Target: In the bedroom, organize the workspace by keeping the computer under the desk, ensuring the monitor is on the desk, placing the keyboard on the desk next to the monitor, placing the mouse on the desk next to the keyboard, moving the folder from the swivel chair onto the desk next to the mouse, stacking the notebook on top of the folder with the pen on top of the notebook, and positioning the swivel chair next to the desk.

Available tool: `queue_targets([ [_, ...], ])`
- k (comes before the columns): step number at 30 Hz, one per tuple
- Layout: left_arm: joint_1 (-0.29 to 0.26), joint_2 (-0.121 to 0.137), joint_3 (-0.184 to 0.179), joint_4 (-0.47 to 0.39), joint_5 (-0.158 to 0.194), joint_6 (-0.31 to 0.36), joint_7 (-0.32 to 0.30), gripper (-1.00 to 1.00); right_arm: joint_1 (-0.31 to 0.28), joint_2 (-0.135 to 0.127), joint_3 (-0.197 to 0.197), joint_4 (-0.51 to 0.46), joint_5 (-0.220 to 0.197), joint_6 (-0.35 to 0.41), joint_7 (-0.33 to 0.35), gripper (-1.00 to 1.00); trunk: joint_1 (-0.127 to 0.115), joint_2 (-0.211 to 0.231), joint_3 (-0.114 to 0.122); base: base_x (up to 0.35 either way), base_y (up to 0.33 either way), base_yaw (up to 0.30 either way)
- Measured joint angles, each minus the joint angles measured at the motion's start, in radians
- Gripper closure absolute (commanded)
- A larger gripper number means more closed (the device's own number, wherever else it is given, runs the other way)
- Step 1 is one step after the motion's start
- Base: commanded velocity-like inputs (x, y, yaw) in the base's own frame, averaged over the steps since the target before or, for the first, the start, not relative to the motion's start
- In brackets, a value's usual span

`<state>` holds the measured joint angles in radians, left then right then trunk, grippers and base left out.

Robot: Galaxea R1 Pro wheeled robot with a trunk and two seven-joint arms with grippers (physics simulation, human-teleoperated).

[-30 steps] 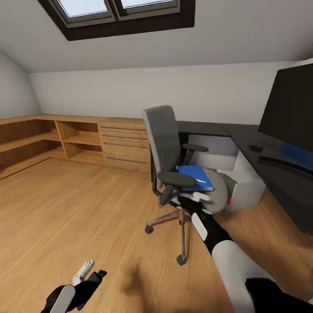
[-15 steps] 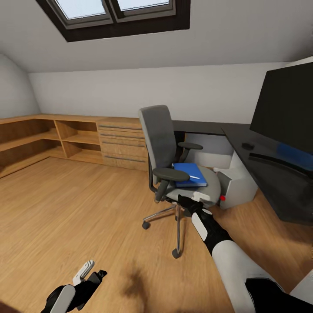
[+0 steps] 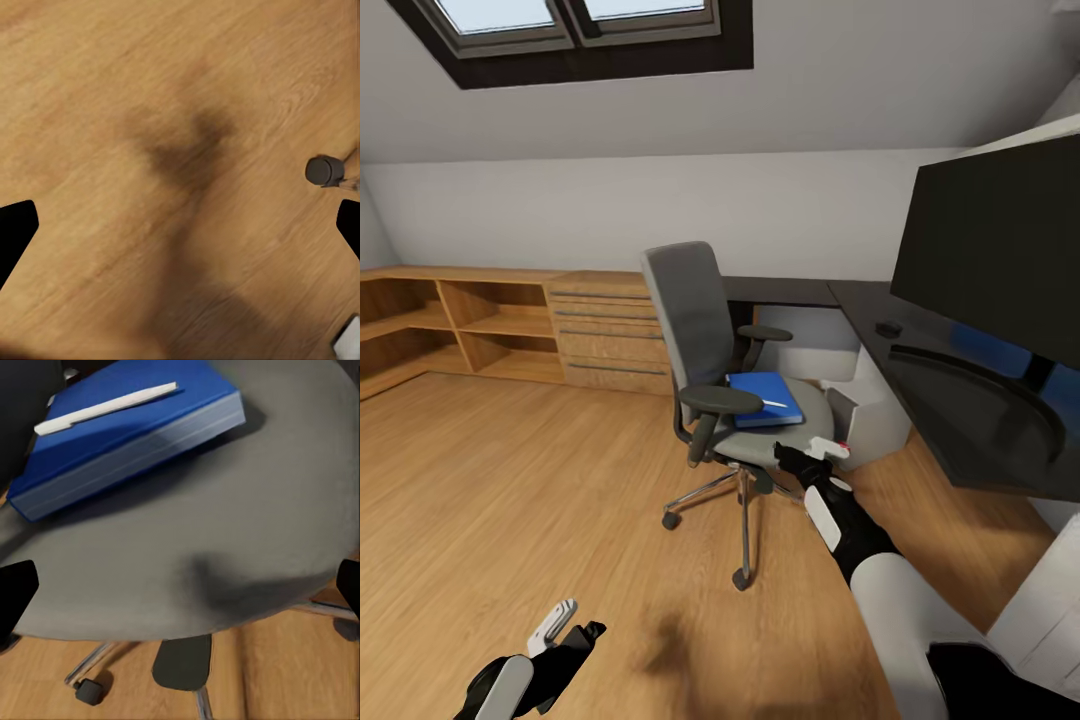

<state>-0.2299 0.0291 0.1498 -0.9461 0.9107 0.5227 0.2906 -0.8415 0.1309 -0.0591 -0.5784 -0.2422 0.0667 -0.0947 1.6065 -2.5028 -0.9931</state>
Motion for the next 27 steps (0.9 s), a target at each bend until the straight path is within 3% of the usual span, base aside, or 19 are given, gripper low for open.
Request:
queue_targets([
  [4, 0.000, 0.000, 0.000, 0.000, 0.000, 0.000, 0.000, -1.00, 0.001, 0.000, -0.048, -0.009, 0.000, -0.001, -0.001, -1.00, 0.000, 0.000, 0.000, 0.000, 0.000, -0.051],
  [8, 0.000, -0.001, 0.000, 0.000, 0.000, 0.000, 0.000, -1.00, 0.001, 0.000, -0.126, -0.012, -0.002, -0.007, -0.001, -1.00, 0.000, 0.000, 0.000, 0.000, 0.000, -0.035],
  [9, 0.000, -0.001, 0.000, 0.000, 0.000, 0.000, 0.000, -1.00, 0.001, 0.000, -0.161, -0.013, -0.004, -0.009, -0.001, -1.00, 0.000, 0.000, 0.000, 0.000, 0.000, -0.103],
  [13, 0.000, -0.001, 0.000, 0.000, 0.000, 0.000, 0.000, -1.00, 0.001, 0.000, -0.224, -0.014, -0.015, -0.011, 0.000, -1.00, 0.000, 0.000, 0.000, 0.000, 0.000, -0.188],
  [14, 0.000, 0.000, 0.000, 0.000, 0.000, 0.000, 0.000, -1.00, 0.001, 0.000, -0.270, -0.014, -0.033, -0.012, 0.000, -1.00, 0.000, 0.000, 0.000, 0.000, 0.007, -0.254],
  [19, 0.000, 0.002, 0.000, 0.000, 0.001, 0.000, 0.000, -1.00, 0.002, -0.001, -0.328, -0.013, -0.068, -0.012, 0.002, -1.00, 0.000, 0.000, 0.000, 0.006, 0.102, -0.275],
  [20, 0.000, 0.004, 0.000, 0.000, 0.002, 0.000, 0.001, -1.00, 0.002, -0.016, -0.378, -0.012, -0.146, -0.012, 0.003, -1.00, 0.000, 0.000, 0.000, 0.058, 0.264, -0.294],
  [24, 0.000, 0.004, 0.000, 0.000, 0.001, 0.000, 0.002, -1.00, 0.002, -0.038, -0.394, -0.010, -0.192, -0.012, 0.005, -1.00, 0.000, 0.000, 0.000, 0.112, 0.272, -0.291],
  [27, 0.000, 0.004, 0.000, 0.000, 0.001, 0.000, 0.002, -1.00, 0.002, -0.039, -0.395, -0.010, -0.194, -0.012, 0.006, -1.00, 0.000, 0.000, 0.000, 0.162, 0.270, -0.244],
])
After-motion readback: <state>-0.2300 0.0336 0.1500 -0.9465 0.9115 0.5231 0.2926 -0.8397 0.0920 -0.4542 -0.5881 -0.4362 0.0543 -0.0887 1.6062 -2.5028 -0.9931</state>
